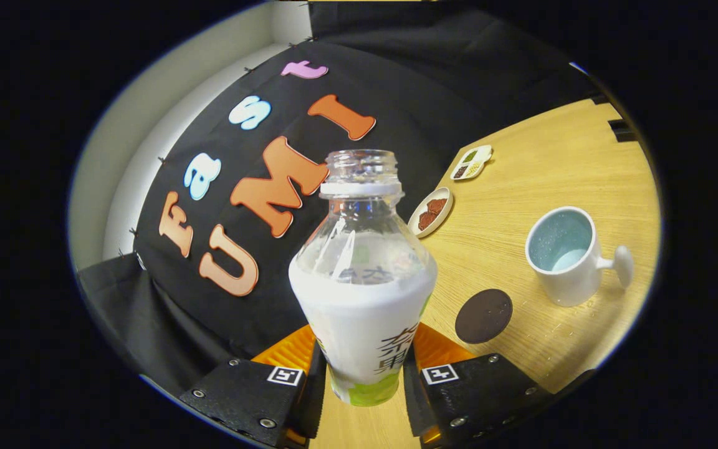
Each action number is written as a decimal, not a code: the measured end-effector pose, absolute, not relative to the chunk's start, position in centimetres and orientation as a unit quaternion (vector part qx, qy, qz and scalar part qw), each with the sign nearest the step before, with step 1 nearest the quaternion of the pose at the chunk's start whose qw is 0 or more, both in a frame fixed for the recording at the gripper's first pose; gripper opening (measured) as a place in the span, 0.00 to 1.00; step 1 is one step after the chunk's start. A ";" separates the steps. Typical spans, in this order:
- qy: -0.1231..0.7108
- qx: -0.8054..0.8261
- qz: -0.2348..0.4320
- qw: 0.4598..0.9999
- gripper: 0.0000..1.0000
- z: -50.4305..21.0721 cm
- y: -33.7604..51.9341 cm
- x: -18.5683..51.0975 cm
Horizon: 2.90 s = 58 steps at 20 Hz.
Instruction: Take the bottle from table, then pour the juice into the cup, finally place the bottle on the coaster
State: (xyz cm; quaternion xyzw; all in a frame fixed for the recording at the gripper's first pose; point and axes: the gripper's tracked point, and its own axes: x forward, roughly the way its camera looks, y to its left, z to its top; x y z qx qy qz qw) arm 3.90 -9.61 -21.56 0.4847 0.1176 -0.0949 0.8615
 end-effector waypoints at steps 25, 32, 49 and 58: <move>0.085 0.725 -0.141 0.668 0.55 -22.0 -11.1 5.6; 0.085 0.757 -0.141 0.632 0.55 -22.0 -11.0 5.9; 0.099 0.781 -0.153 0.597 0.55 -22.4 -11.2 6.1; 0.099 0.791 -0.159 0.583 0.55 -22.5 -10.9 6.0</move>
